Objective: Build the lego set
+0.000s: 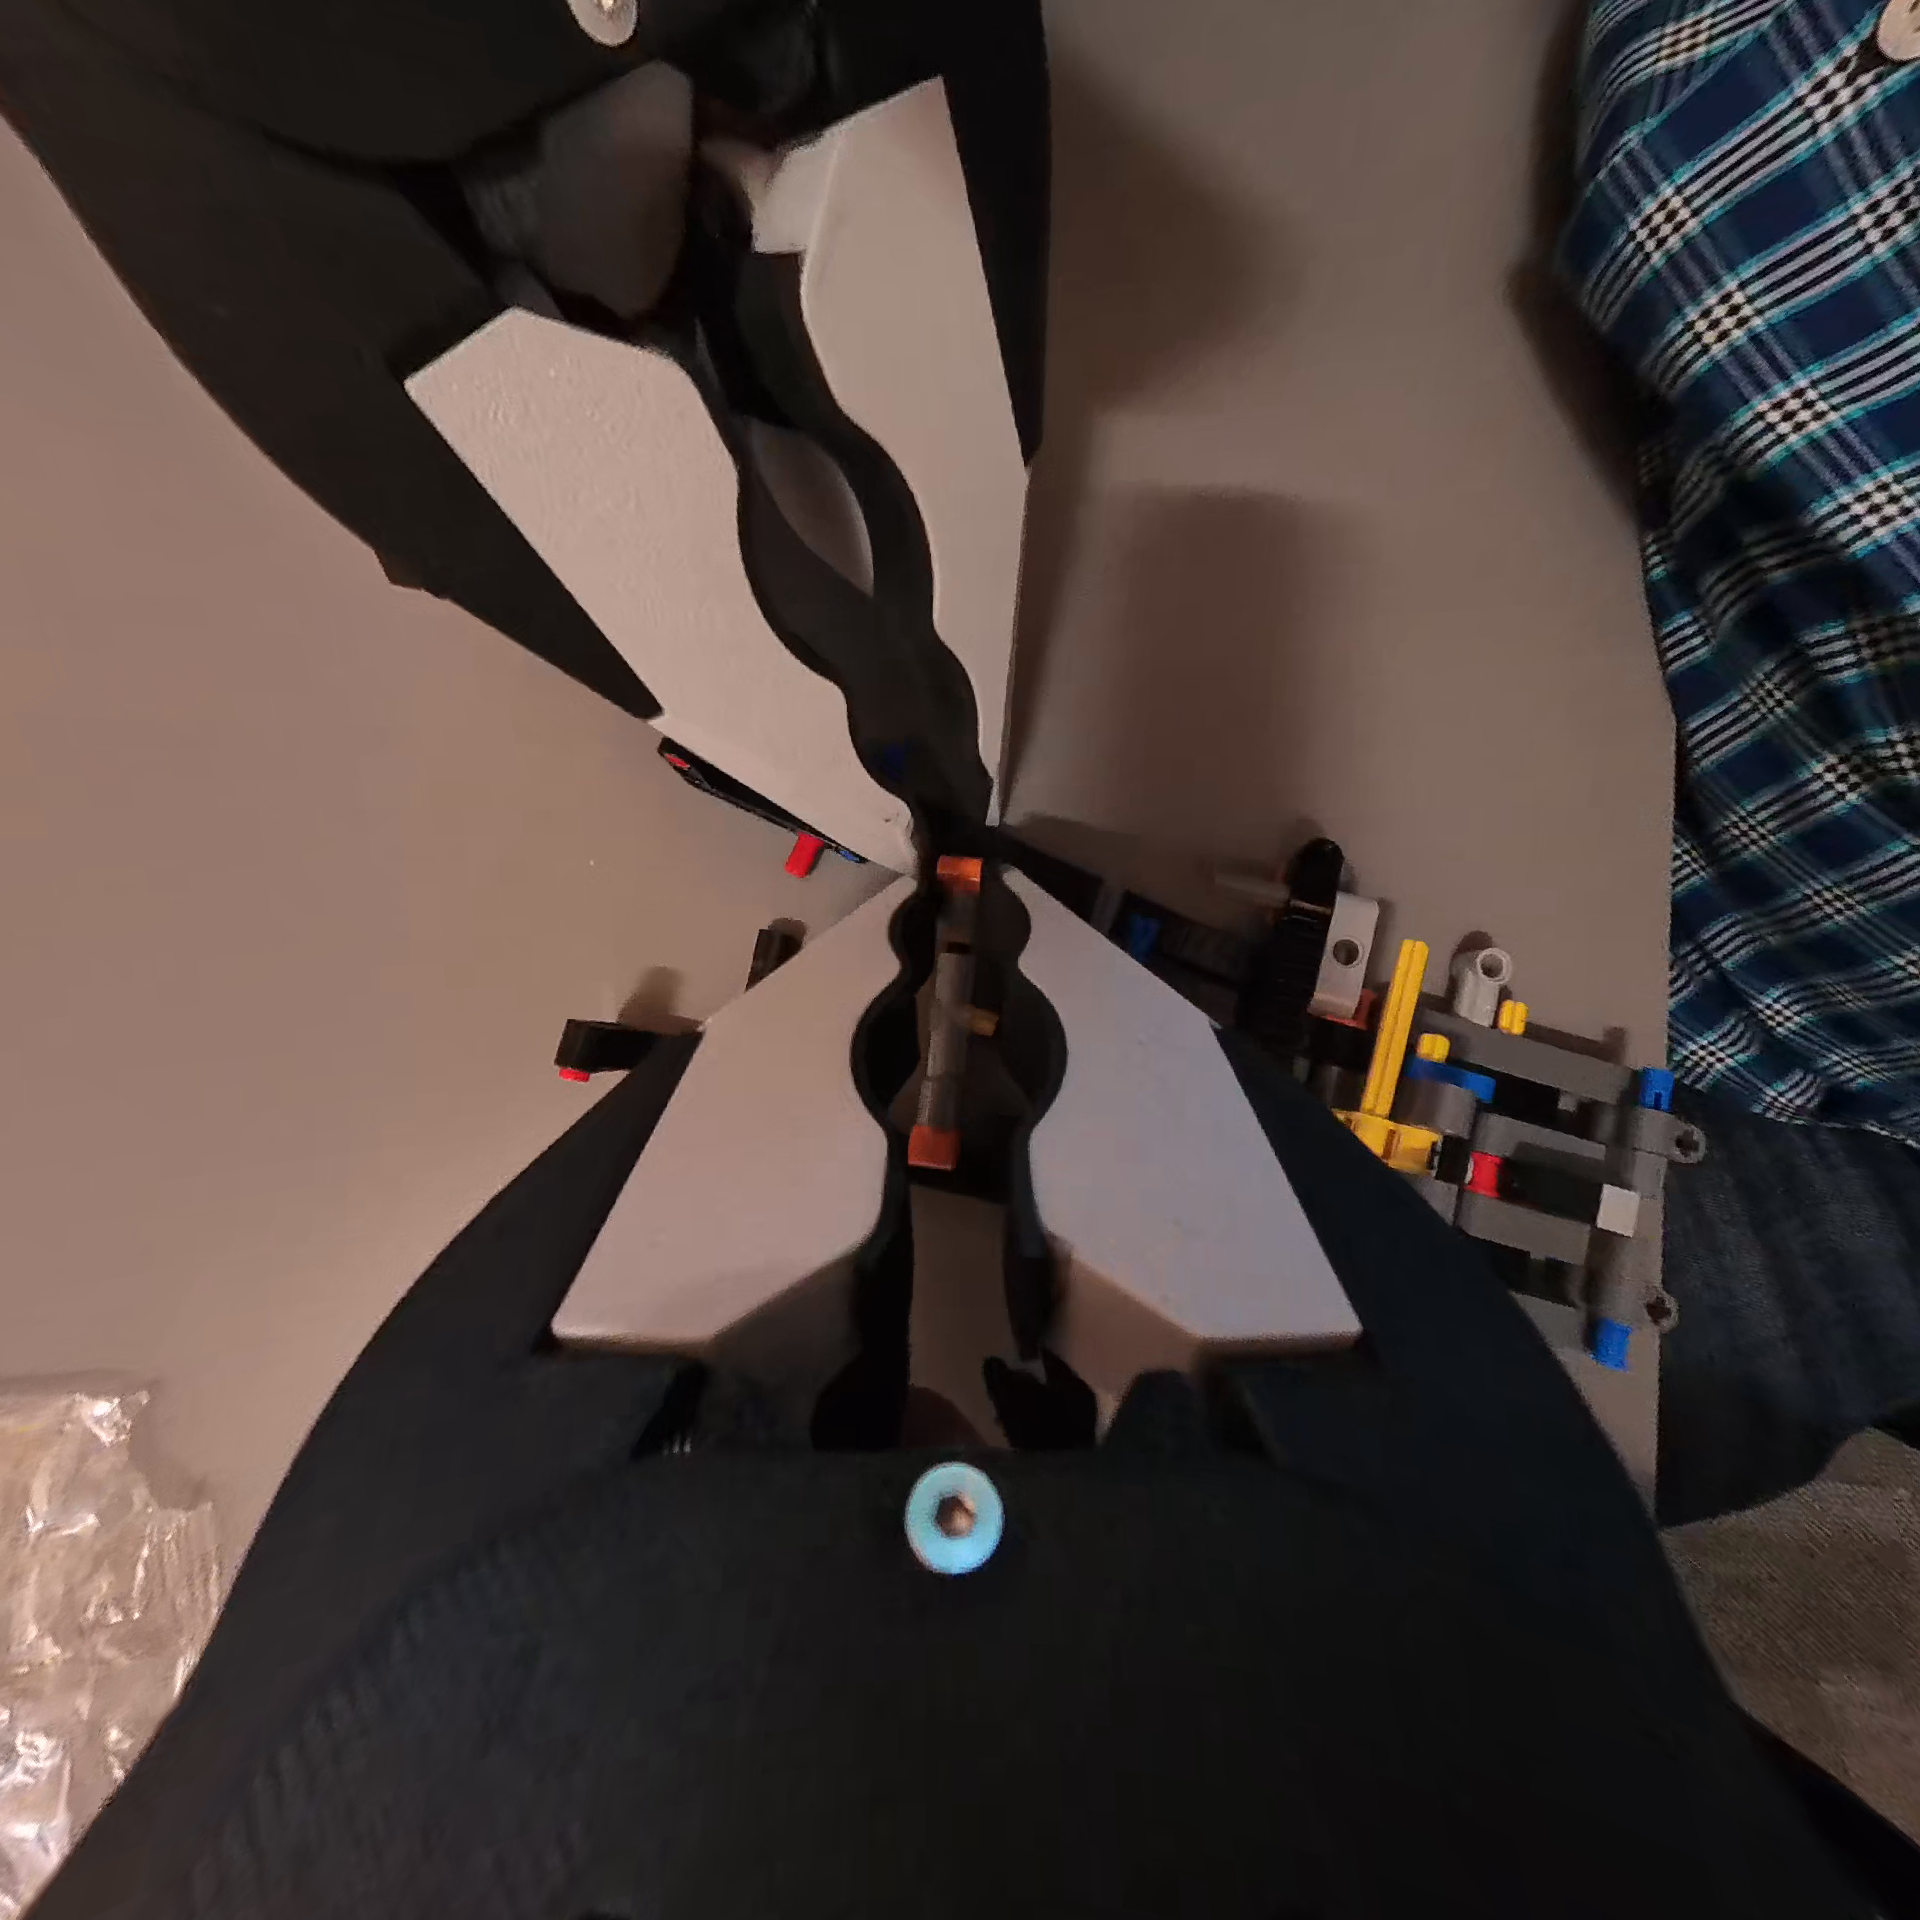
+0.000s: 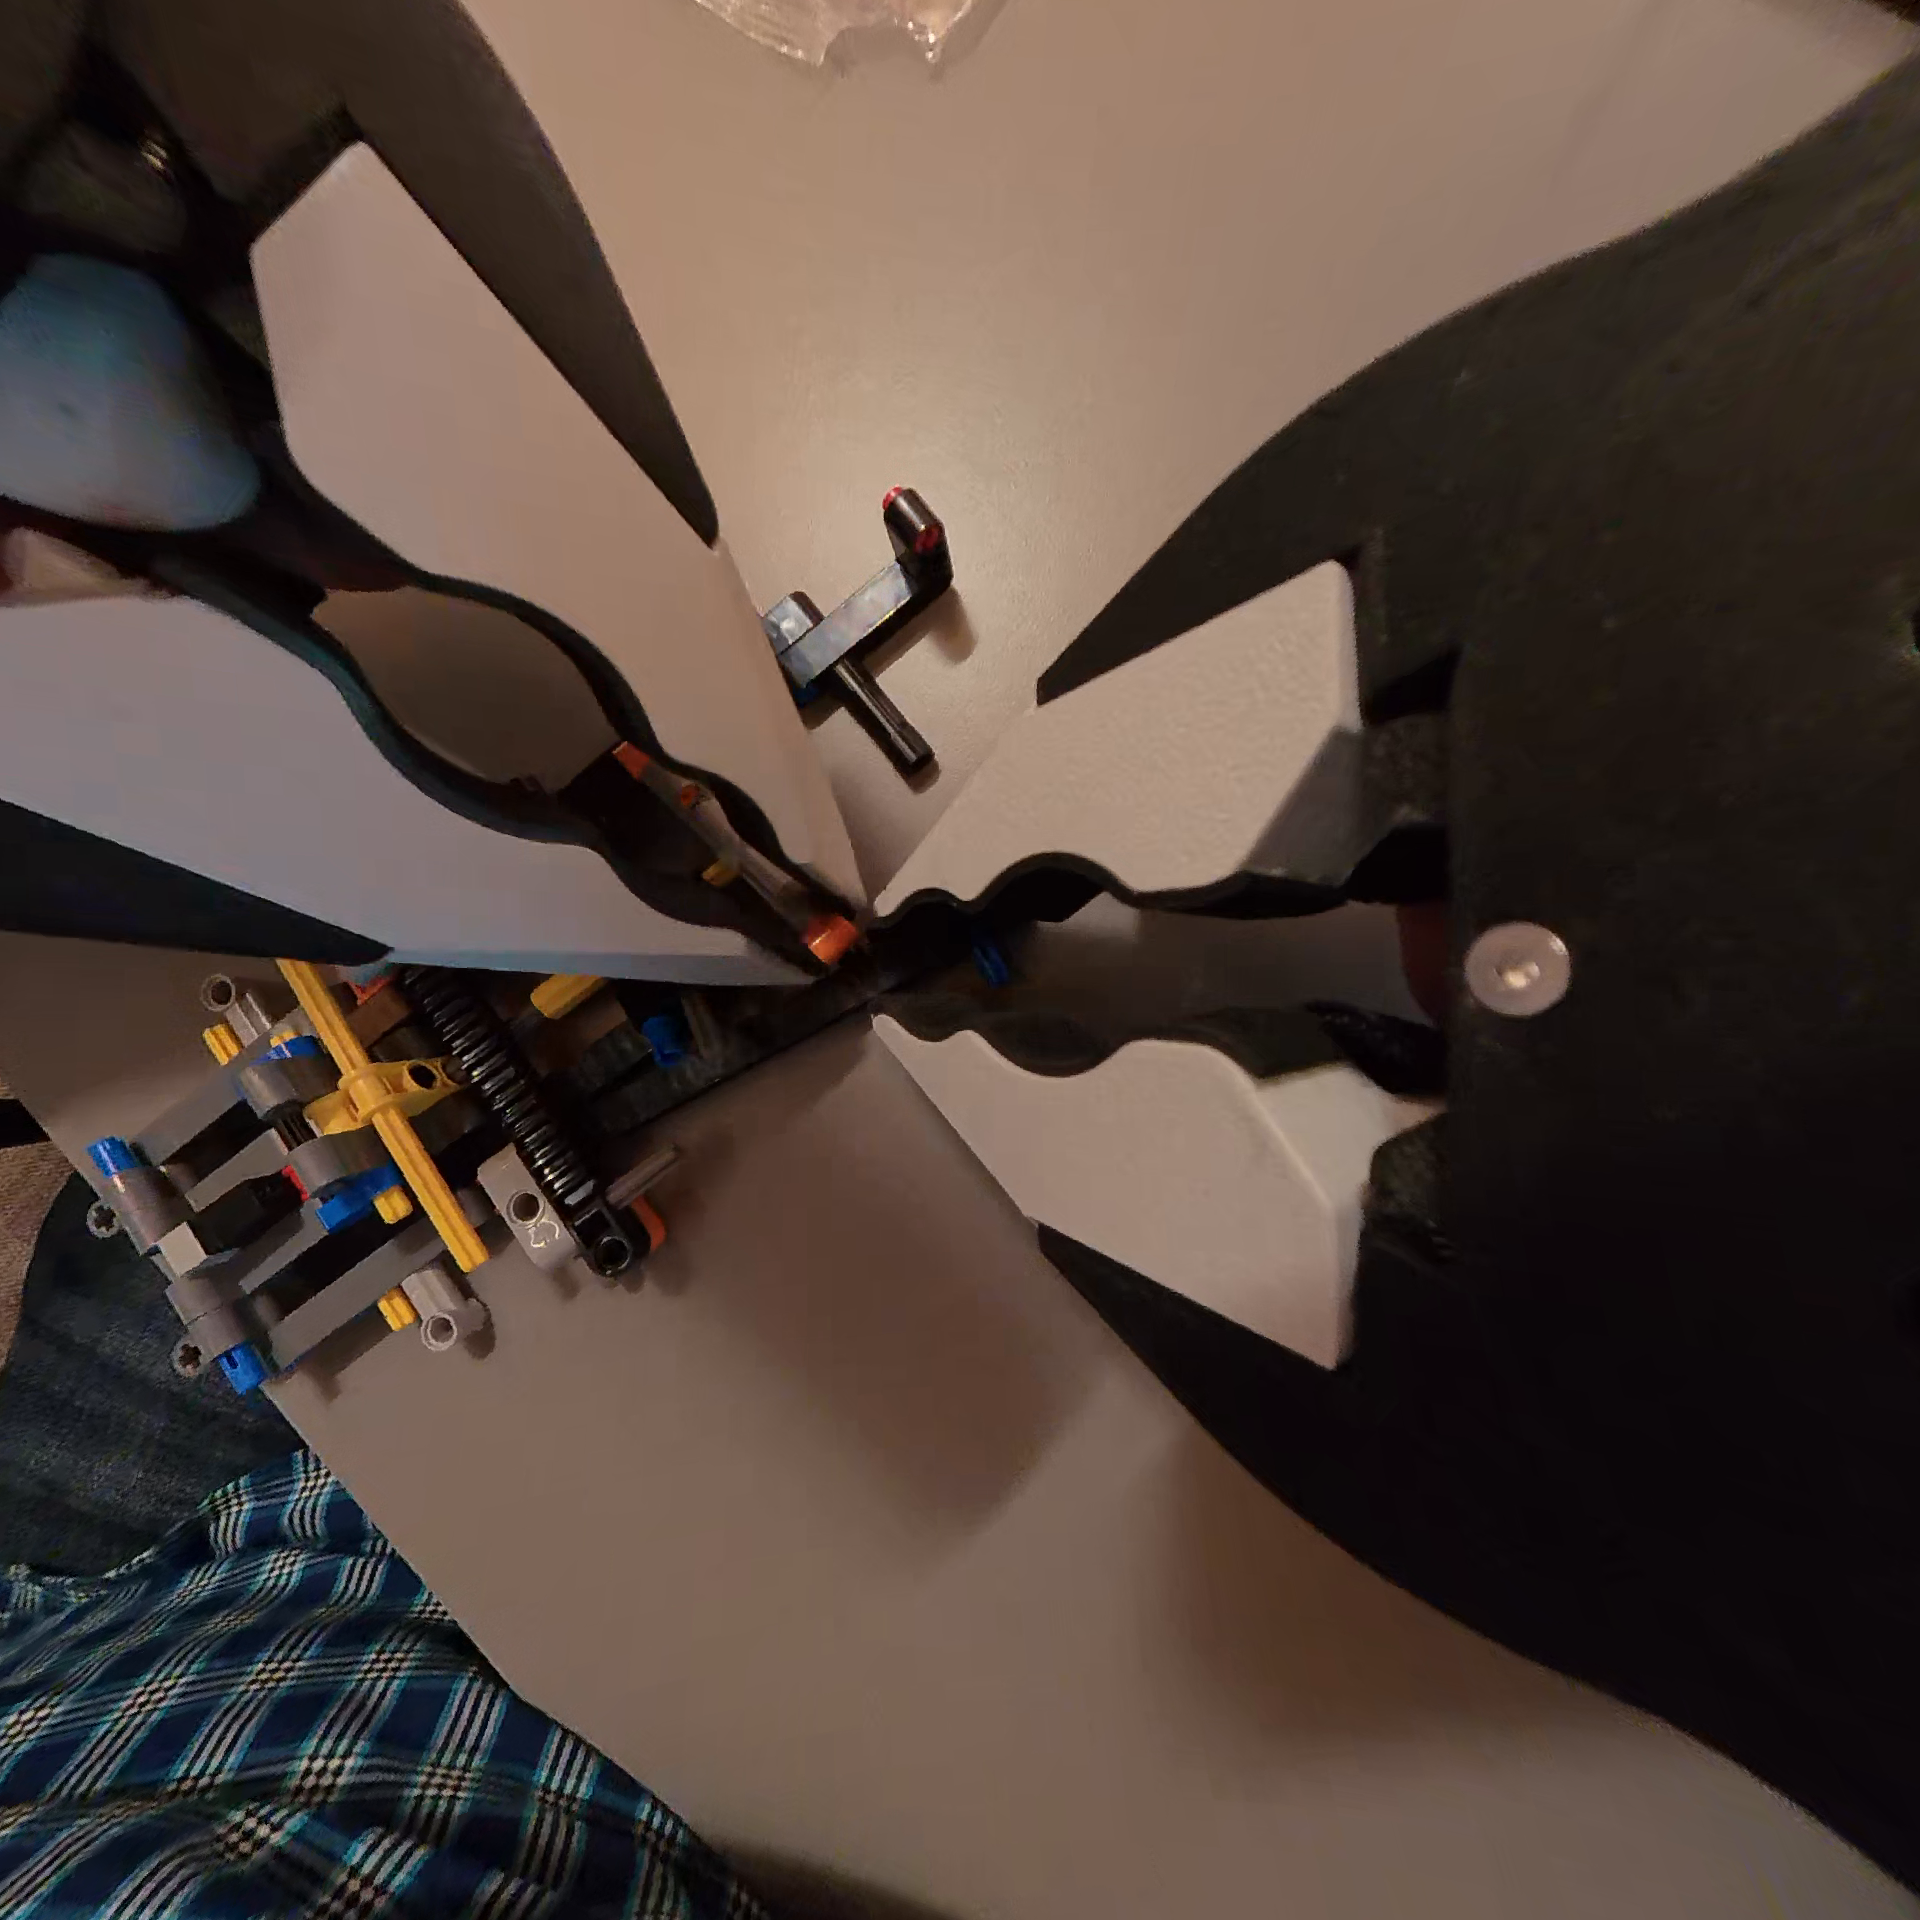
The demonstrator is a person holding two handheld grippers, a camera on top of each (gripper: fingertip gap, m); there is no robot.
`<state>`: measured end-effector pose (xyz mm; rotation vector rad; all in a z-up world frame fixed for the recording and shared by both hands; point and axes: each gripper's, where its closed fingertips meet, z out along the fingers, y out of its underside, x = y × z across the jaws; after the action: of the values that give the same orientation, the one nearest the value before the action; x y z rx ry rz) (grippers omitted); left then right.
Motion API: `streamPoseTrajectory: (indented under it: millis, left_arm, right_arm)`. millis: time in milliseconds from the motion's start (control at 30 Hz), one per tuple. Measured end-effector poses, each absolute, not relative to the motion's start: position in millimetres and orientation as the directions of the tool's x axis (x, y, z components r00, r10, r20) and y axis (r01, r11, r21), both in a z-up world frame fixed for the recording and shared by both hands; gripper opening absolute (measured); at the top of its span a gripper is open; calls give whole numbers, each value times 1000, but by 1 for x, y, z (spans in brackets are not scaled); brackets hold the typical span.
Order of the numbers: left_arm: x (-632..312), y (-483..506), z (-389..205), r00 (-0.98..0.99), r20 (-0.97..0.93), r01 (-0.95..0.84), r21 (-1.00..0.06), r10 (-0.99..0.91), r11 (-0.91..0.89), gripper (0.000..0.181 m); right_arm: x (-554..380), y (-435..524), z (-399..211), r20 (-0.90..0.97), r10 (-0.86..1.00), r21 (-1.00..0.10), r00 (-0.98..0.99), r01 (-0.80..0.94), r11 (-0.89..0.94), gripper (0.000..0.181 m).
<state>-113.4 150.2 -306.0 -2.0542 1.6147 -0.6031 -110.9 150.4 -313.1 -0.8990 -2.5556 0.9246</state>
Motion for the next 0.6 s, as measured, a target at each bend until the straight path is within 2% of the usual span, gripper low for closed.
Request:
streamPoseTrajectory:
  millis: [367,600]
  left_arm:
    - [-118,144,-309,147,52,-829,-538,-988,-151,5]
    - [-117,138,-309,128,74,-828,-541,-989,-147,5]
  right_arm:
    - [-110,150,-313,54,628,-652,-776,449,611,8]
    - [-111,150,-313,78,632,-641,-771,447,625,8]
